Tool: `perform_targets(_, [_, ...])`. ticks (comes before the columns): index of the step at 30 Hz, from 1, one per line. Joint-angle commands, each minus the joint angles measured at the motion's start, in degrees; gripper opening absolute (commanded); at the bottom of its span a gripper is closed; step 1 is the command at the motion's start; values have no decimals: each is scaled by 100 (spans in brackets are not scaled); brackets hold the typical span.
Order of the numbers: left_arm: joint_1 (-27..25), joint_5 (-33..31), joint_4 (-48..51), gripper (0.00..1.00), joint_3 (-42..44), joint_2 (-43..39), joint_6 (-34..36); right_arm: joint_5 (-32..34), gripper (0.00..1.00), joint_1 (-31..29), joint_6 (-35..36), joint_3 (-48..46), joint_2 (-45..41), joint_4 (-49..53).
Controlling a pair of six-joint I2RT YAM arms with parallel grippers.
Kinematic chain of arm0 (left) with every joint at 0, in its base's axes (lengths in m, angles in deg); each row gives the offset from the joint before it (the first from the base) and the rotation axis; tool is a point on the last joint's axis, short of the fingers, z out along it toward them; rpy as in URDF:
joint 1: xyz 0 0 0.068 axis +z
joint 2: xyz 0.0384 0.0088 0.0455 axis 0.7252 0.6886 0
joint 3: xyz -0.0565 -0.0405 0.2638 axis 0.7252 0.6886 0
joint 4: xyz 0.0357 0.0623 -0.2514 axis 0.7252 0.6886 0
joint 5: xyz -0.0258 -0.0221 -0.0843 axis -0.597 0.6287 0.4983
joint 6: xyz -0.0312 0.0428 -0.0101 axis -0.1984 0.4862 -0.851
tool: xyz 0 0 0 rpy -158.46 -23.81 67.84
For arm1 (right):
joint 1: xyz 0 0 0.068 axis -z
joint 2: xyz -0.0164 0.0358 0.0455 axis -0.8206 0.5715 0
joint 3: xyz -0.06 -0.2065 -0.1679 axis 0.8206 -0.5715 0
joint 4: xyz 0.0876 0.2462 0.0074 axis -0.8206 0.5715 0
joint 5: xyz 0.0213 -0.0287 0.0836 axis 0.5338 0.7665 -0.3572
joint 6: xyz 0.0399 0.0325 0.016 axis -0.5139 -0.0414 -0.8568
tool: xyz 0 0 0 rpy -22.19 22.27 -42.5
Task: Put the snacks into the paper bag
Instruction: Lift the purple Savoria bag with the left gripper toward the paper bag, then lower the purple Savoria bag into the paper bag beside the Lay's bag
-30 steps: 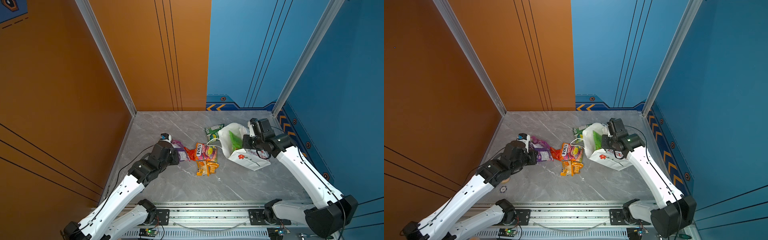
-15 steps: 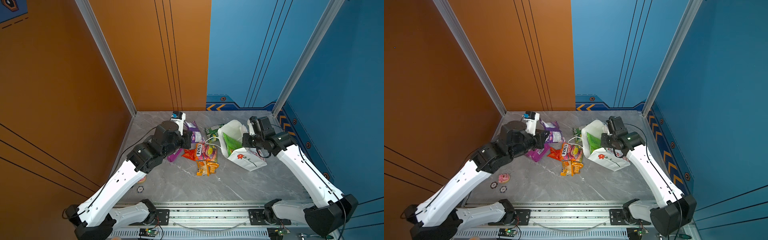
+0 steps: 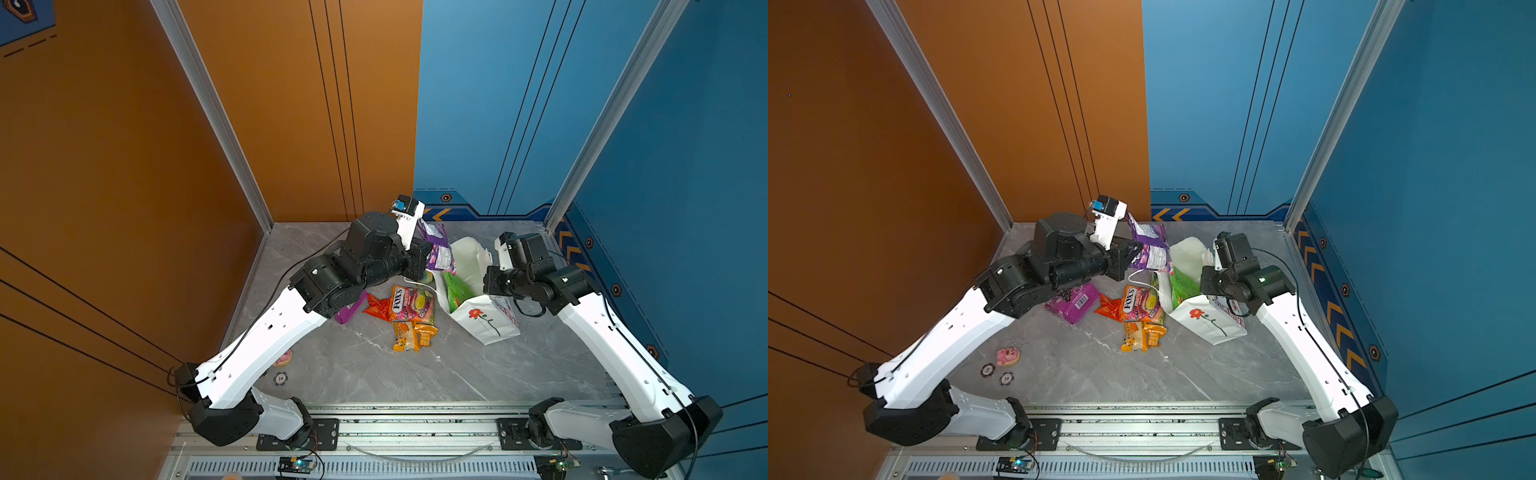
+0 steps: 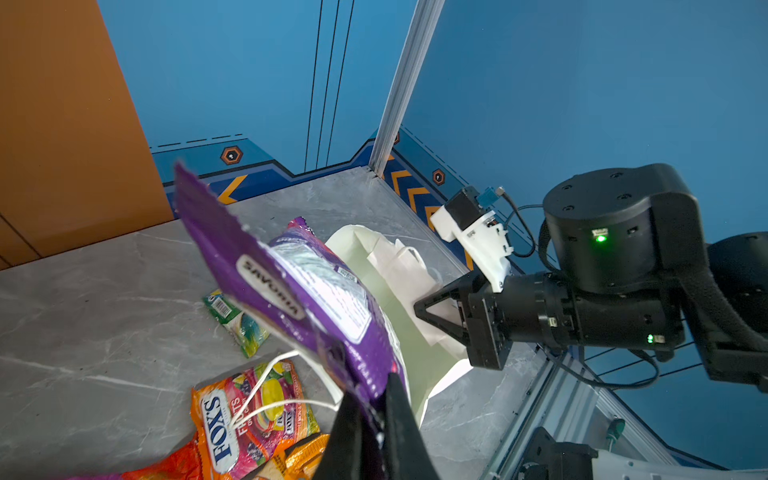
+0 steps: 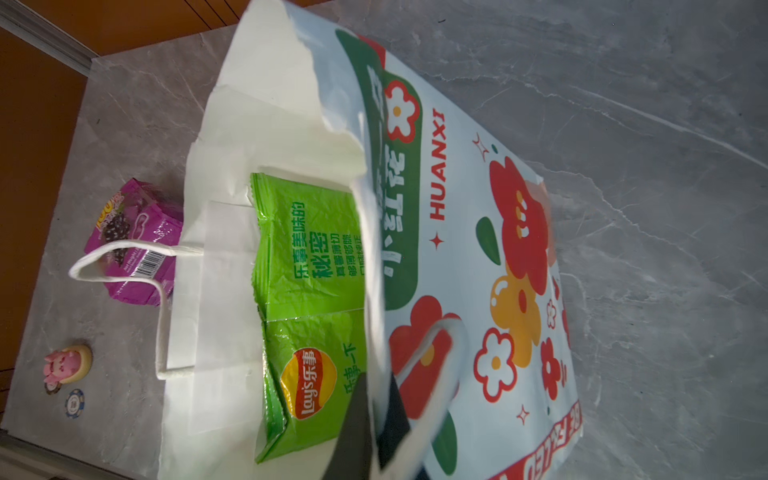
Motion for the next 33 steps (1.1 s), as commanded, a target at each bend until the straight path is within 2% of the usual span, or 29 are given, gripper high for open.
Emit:
perform_targets(1, [-63,251,-224,0,-399,149,79,-278,4,-28,-202,183,-188,-303])
perform_targets(11, [-98,687,422,0,-1190,926,-126,-448,4,-81,-405,-67,-351,-607])
perform_targets(20, [-271,189,1257,0,-1908,1589,105,-432,4,-125,-422,-135,-377,-659])
perform_targets(27, [-303,213,1577,0,-2305,2246,134,-423,4,-160,-464,-218,-397,-703])
perform_targets(33, [-302,116,2078,0,-2975,2954,247,-375,4,-208,-680,-482,-462,-901])
